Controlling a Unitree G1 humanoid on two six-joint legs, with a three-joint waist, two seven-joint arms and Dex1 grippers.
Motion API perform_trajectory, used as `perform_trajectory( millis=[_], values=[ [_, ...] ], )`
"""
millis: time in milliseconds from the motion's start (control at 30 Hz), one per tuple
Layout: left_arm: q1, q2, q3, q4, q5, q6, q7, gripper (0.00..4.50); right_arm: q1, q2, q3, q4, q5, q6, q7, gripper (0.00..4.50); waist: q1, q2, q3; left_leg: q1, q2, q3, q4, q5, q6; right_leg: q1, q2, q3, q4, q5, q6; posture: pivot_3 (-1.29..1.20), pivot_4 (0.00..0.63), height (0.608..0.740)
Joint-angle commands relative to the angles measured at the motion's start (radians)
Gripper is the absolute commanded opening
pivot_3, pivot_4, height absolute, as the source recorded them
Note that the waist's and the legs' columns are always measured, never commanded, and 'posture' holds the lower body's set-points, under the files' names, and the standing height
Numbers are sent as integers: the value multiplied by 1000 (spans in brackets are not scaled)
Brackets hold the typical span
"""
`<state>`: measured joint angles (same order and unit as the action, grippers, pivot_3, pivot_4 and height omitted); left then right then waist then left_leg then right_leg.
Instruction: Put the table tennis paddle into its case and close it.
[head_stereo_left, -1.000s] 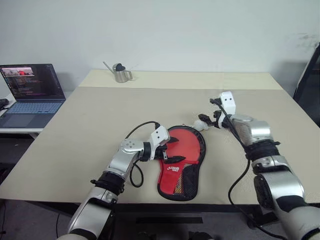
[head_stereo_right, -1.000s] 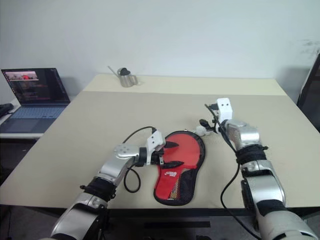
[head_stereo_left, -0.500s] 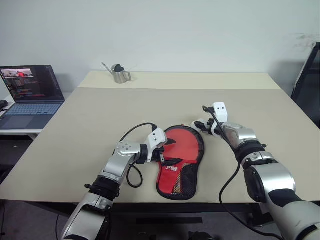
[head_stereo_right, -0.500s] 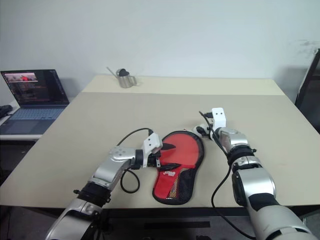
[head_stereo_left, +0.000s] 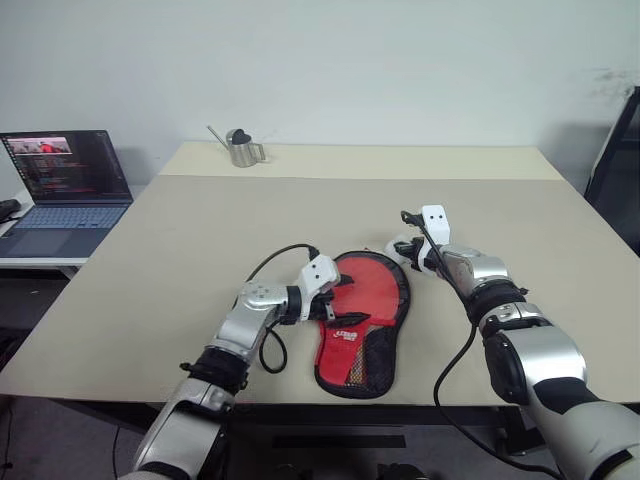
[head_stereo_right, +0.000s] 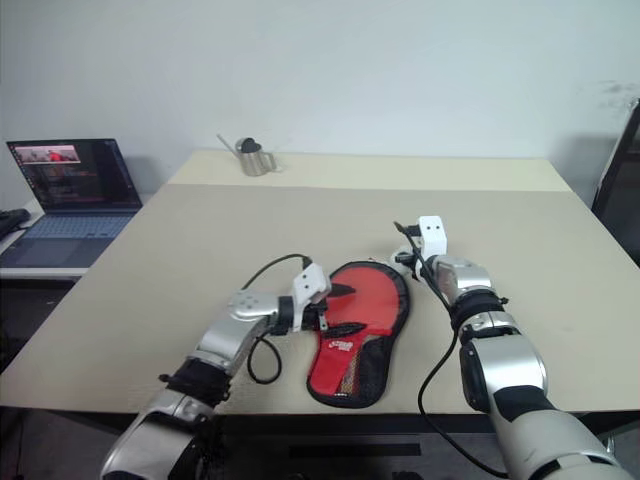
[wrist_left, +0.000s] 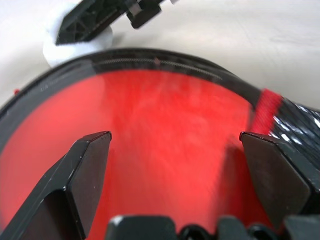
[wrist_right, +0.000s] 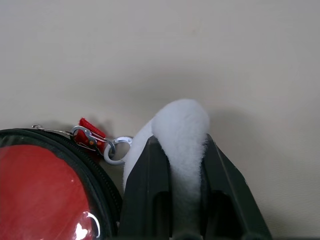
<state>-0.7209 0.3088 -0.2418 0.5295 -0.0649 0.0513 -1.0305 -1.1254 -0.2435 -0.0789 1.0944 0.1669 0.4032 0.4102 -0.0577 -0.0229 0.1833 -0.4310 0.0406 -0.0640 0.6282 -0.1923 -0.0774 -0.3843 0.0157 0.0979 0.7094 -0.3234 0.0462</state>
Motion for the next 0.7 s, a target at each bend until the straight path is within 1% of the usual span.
perform_trajectory(
  millis=[33, 100, 267, 333, 433, 500, 700],
  values=[
    [-15, 6, -33, 76, 50, -80, -12, 4500, 16, -27, -4, -128, -2, 59, 12, 210, -1, 0, 0, 0, 0, 0, 0, 0, 0, 0, 0, 0, 0, 0, 0, 0, 150, 740],
    [-17, 10, -39, 119, 67, -110, -11, 4500, 47, -39, 0, -226, 5, 115, 21, 209, 1, 0, 0, 0, 0, 0, -1, 0, 0, -1, 0, 0, 0, 0, 0, 0, 150, 740],
    [-20, 7, -52, 216, 87, -163, 5, 4500, 220, -113, 16, -685, 49, 391, 57, 208, 3, 2, -1, 0, 0, 0, 1, 0, 0, 0, 0, 0, 2, 0, 0, 0, 150, 740],
    [-20, -2, -55, 231, 86, -170, 8, 4500, 282, -145, 16, -836, 67, 490, 60, 207, 4, 2, -1, 1, 0, -1, 1, 1, 1, 0, 0, 0, 3, 0, 0, 0, 150, 740],
    [-22, -16, -54, 242, 79, -170, 8, 4500, 363, -176, 4, -1012, 101, 610, 53, 207, 4, 3, -2, 1, -1, -1, 1, 2, 3, 0, 0, -1, 3, 0, 0, 0, 150, 740],
    [-26, -32, -49, 241, 68, -155, 6, 4500, 430, -205, -7, -1133, 128, 693, 52, 207, 7, 4, -3, 2, -1, -1, 1, 3, 4, 1, 0, -1, 3, -3, 4, 0, 150, 740],
    [-27, -49, -48, 239, 68, -143, 1, 4500, 550, -268, -44, -1319, 185, 837, 47, 207, 25, 5, -3, 1, -2, -2, 1, 3, 4, 3, -1, -1, 0, -3, 5, 0, 150, 740]
  ],
)
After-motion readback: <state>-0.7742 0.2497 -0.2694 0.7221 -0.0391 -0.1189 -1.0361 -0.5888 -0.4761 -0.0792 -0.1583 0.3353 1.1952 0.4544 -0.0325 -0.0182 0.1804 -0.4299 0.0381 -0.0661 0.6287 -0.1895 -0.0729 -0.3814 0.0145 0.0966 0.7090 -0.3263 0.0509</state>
